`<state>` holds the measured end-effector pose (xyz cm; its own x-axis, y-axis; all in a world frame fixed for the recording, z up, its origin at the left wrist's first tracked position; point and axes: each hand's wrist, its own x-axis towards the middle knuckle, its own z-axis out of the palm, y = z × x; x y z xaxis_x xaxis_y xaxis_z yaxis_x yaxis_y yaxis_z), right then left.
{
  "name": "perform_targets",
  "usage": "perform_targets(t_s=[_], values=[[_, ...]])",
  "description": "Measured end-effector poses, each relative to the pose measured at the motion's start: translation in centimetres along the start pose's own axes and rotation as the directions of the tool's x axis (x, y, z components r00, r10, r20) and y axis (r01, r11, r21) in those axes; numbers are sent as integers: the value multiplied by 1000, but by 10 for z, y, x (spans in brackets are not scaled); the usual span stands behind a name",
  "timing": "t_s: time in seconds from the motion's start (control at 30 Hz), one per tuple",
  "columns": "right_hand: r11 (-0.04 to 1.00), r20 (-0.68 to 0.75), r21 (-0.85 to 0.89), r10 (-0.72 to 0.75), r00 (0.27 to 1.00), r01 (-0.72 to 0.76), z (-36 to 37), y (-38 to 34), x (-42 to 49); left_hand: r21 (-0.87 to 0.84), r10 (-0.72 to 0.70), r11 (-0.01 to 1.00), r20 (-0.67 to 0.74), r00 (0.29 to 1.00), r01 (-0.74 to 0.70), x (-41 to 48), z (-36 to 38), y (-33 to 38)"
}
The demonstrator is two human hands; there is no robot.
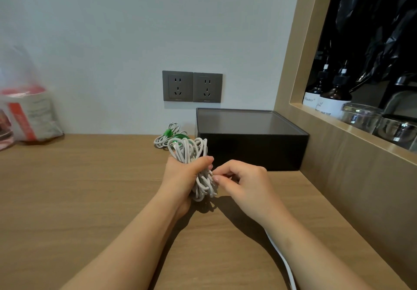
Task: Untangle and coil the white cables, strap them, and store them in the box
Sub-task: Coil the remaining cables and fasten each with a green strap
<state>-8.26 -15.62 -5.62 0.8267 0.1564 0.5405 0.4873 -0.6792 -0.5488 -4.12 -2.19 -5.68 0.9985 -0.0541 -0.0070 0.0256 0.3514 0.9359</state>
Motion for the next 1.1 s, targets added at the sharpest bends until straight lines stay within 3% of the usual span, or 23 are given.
perform_targets(t_s=[0.23,0.5,0.67,0.83,1.0,1.1], values=[[996,25,64,59,998,-60,2,-3,1,12,51,999,-59,997,-50,4,0,0],[943,94,15,330,939,-332,-6,6,7,-351,-33,936,-153,988,-23,2,-7,19],[879,8,40,475,880,-474,-11,17,8,-541,-137,836,-43,990,92,3,-8,28],[804,-78,128,592,802,-581,-16,18,8,-682,-155,720,26,988,131,0,-11,36],[650,193,338,660,726,-680,-17,15,7,-686,-170,713,32,985,145,1,-13,37],[497,391,546,562,729,-675,-27,16,8,-725,-167,670,66,984,162,3,-19,38]])
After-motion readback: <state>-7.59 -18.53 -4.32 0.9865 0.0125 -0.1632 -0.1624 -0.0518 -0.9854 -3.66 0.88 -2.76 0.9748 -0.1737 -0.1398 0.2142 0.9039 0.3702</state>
